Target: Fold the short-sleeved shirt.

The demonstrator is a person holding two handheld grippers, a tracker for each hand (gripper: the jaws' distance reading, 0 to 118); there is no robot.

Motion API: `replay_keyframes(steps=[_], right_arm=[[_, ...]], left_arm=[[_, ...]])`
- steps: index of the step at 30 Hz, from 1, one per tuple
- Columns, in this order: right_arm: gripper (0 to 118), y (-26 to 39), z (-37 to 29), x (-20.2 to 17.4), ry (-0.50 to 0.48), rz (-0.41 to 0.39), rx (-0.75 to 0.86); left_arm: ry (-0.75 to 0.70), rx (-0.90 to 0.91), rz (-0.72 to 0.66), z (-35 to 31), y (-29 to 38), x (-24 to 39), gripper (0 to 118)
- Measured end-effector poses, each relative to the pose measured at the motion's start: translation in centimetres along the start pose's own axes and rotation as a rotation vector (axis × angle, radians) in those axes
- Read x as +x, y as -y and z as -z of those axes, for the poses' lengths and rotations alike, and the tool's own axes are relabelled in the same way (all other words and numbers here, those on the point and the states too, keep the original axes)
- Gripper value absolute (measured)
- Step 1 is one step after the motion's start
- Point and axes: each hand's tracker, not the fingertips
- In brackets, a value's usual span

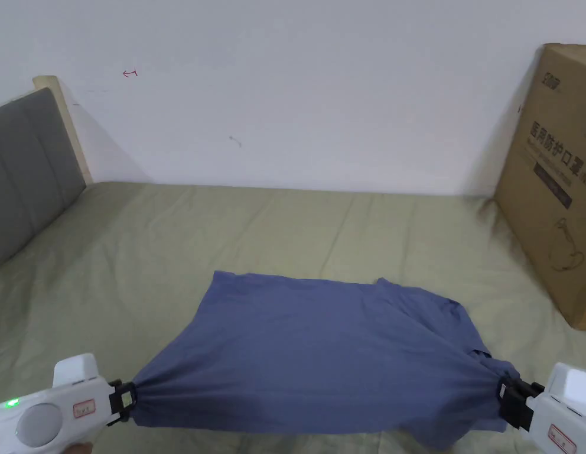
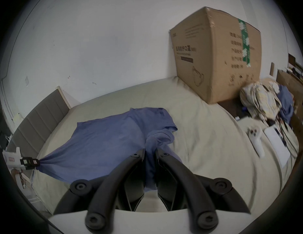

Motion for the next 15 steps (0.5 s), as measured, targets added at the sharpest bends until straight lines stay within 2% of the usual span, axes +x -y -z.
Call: replay_keyframes(steps=[10, 15], right_arm=[[9, 8.7, -8.2, 2.0, 0.009, 0.105, -0.074], [9, 11.7, -9.7, 3.1, 0.027, 0.117, -0.102]], left_arm=[[0.002, -0.066, -0.04, -4.9, 7.4, -3.0, 4], [-0.019, -0.093, -0.026, -5.9, 10.6, -3.6, 4]])
